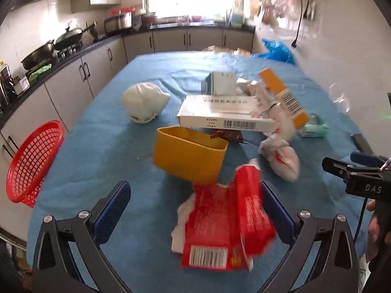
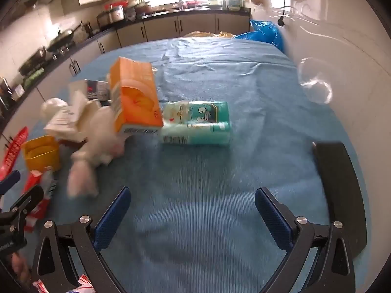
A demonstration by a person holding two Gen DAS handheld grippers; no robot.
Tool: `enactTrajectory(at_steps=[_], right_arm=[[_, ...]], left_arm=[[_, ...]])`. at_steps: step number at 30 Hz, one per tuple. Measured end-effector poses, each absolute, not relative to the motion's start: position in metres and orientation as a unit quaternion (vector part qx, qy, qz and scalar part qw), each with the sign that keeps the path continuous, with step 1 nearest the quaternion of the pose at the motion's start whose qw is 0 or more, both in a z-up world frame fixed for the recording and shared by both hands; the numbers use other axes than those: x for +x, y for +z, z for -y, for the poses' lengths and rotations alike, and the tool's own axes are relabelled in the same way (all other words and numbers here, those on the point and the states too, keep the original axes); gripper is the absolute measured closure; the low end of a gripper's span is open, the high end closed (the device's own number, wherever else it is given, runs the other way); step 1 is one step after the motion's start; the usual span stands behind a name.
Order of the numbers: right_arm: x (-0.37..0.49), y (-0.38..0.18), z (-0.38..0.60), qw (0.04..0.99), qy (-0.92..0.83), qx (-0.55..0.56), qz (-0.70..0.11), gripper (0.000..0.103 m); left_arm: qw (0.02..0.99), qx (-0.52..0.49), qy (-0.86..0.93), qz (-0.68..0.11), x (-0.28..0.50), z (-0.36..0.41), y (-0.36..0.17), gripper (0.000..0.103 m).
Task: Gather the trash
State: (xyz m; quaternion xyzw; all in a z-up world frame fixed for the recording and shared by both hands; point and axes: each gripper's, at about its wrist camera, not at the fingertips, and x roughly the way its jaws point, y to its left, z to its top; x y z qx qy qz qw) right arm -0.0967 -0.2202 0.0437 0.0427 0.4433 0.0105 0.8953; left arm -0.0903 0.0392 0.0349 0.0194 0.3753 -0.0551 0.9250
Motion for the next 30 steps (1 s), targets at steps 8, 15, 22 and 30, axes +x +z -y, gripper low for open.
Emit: enactTrajectory(at_steps=[8, 15, 22, 30], right_arm=[[-0.178, 0.087, 0.190, 0.935, 0.030, 0.037, -0.350, 0.002], [-0.225, 0.091, 0.165, 0.951, 0.042, 0.034, -0.305, 0.003], [-0.234, 0.089, 0.172, 0.955, 0.033, 0.022, -0.293, 0.005], [-0.233, 0.085, 0.182, 0.950, 0.021, 0.036, -0.308, 0.009]], left_arm=[[0.950, 0.012, -0.058, -0.305, -0.146, -0.056, 0.049, 0.000], [0.964, 0.004, -0.040, -0.262, -0.191, -0.066, 0.054, 0.000], [0.965, 0.015, -0.041, -0.258, -0.197, -0.051, 0.056, 0.000], [0.964, 0.031, -0.037, -0.262, -0.196, -0.044, 0.056, 0.000]])
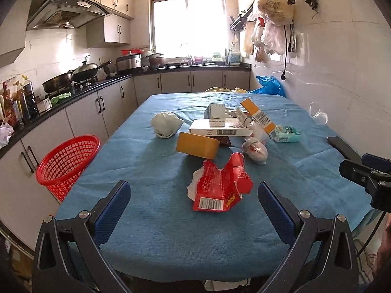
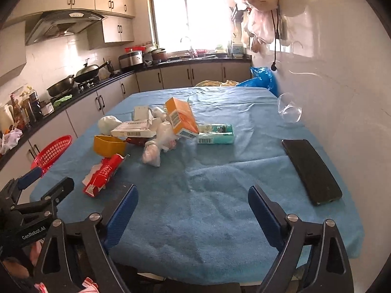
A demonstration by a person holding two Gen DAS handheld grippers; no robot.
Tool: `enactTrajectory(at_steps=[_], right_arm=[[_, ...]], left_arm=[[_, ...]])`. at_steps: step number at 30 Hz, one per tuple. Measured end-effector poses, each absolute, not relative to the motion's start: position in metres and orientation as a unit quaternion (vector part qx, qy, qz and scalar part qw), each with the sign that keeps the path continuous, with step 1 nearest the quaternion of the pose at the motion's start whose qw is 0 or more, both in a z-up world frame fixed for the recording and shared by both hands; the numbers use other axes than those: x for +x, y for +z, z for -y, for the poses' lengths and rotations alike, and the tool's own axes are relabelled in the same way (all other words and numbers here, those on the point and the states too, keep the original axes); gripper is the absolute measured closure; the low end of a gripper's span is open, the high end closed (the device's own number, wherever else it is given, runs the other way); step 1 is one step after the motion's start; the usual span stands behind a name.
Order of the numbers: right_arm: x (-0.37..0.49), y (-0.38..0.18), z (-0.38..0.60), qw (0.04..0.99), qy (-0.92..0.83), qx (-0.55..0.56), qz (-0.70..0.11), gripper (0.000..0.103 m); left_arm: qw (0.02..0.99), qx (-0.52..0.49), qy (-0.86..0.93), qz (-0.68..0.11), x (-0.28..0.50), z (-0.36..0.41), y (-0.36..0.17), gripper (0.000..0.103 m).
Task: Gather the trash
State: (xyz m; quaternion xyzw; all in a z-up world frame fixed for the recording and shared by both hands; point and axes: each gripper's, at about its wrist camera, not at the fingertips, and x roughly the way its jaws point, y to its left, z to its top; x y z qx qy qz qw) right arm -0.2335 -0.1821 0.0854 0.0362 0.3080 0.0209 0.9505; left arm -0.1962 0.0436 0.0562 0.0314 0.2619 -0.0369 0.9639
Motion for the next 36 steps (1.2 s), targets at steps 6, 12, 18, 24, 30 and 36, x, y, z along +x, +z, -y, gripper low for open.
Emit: enactTrajectory(at_steps=[6, 12, 18, 24, 30, 36], right_arm=[[-0.232, 0.084, 0.185, 0.948, 0.015, 0.041, -0.316, 0.009], [-0.231, 0.083, 0.186, 0.946, 0.017, 0.045, -0.321, 0.010], [-0.230, 0.082, 0.184, 0.946, 0.022, 0.042, -0.322, 0.010], [-0.229, 0.080, 0.182, 0.943, 0.023, 0.039, -0.329, 0.010], [-0.228, 0.080, 0.182, 0.943, 0.022, 0.039, -0.331, 0.010], [-0.227, 0.080, 0.186, 0.941, 0.019, 0.045, -0.336, 0.010]], left_arm=[[0.962, 0.032, -0.042, -0.268, -0.196, -0.043, 0.053, 0.000], [0.960, 0.033, -0.041, -0.276, -0.194, -0.044, 0.050, 0.000], [0.957, 0.033, -0.039, -0.285, -0.192, -0.043, 0.047, 0.000], [0.955, 0.034, -0.034, -0.292, -0.190, -0.046, 0.046, 0.000], [0.954, 0.036, -0.031, -0.295, -0.190, -0.043, 0.045, 0.000], [0.953, 0.039, -0.033, -0.298, -0.190, -0.039, 0.044, 0.000]])
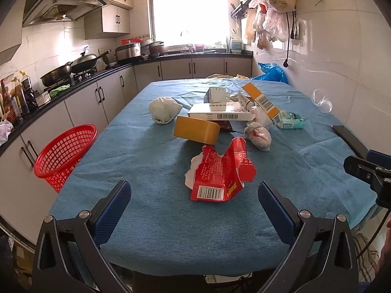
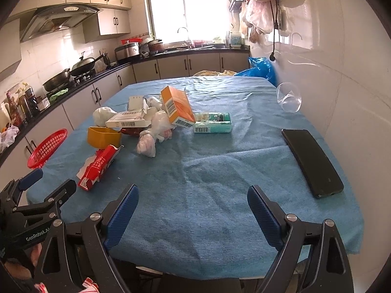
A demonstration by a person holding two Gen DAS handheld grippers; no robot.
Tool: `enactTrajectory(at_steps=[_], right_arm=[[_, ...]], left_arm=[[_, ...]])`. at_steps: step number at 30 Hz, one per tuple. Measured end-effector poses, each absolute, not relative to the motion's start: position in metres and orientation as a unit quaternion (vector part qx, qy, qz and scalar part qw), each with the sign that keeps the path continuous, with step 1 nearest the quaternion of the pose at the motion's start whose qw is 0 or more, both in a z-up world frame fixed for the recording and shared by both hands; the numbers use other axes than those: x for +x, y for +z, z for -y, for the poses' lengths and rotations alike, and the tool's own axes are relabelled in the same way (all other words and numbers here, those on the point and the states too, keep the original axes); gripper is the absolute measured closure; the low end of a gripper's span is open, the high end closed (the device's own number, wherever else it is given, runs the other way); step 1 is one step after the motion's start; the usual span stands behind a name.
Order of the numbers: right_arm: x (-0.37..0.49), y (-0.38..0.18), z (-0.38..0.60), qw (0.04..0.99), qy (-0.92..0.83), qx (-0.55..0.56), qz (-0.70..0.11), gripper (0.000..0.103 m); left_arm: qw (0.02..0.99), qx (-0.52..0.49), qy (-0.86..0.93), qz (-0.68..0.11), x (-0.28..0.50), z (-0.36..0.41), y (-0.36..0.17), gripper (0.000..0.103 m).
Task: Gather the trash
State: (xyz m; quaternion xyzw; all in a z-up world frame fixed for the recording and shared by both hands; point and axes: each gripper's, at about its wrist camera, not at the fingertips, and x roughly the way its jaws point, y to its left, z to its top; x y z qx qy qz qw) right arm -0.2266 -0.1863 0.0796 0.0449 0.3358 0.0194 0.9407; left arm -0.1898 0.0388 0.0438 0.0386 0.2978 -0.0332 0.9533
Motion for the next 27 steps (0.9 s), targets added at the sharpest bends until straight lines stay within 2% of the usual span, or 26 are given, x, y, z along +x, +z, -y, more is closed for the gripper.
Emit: enactTrajectory(at_steps=[27], right_arm=[[-0.2247, 0.0756, 0.1894, 0.938, 0.022, 0.053, -0.343, 0.011]], left_arm=[[0.951, 0.044, -0.026, -0.304, -0.1853, -0.0398, 0.0398, 0.000]])
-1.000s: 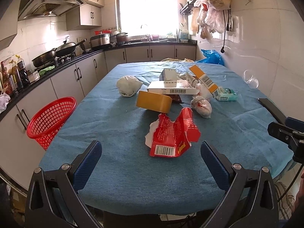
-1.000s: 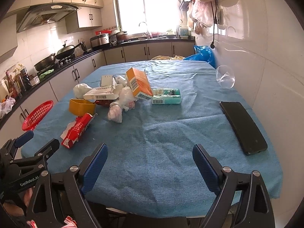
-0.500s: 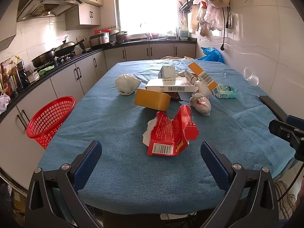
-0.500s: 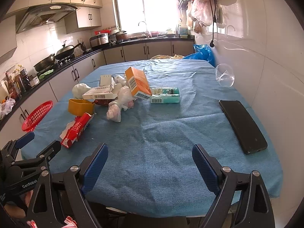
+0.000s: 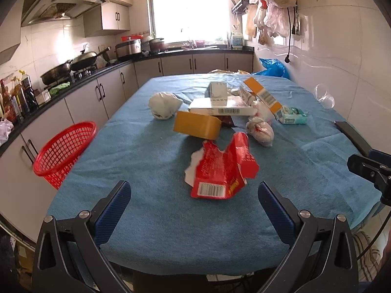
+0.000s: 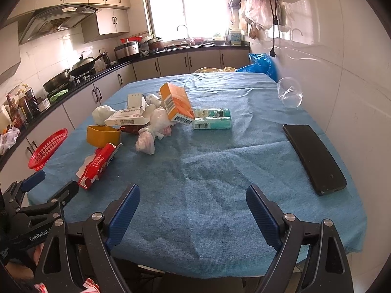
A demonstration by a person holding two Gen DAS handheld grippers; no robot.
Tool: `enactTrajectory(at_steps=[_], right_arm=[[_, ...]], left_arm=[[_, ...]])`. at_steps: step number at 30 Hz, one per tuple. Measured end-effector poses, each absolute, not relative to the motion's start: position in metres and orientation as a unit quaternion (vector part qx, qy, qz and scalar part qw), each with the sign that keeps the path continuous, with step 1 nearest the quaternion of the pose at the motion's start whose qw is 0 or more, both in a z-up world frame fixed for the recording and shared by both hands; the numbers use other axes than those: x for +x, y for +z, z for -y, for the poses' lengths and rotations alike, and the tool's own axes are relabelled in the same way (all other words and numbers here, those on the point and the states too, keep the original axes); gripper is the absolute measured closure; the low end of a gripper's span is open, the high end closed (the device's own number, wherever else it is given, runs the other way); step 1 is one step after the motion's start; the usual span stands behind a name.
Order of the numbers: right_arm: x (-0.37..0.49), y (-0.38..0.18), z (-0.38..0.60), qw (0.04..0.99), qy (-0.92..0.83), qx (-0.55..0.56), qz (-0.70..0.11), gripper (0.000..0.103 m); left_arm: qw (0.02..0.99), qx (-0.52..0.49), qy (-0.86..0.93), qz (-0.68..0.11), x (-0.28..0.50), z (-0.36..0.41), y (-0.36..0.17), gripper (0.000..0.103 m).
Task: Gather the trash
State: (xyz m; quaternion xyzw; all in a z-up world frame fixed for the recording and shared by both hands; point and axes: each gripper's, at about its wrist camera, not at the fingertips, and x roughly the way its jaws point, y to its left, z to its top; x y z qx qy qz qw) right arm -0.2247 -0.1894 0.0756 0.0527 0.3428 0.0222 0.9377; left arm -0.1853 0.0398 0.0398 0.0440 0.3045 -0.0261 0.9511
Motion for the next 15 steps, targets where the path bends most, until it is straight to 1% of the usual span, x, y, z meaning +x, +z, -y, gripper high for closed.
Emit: enactTrajectory(at_steps=[7, 11, 14, 15], right_arm=[[-0.222, 0.073, 0.195, 0.936, 0.021, 0.063, -0.347, 0.011], [-0.220, 0.072, 0.204, 0.935, 0.016, 0.074, -0.346, 0.011], [-0.217, 0.073, 0.212, 0.935, 0.012, 0.081, -0.345, 0.012], [-0.216, 0.073, 0.214, 0.934, 0.014, 0.084, -0.347, 0.014]], left_arm=[[0.951, 0.029, -0.037, -0.306, -0.179, -0.050, 0.046, 0.000], [0.947, 0.037, -0.065, -0.312, -0.173, -0.037, 0.052, 0.007], [0.942, 0.063, -0.087, -0.319, -0.163, -0.018, 0.052, 0.007], [0.940, 0.067, -0.089, -0.323, -0.159, -0.014, 0.050, 0.011]])
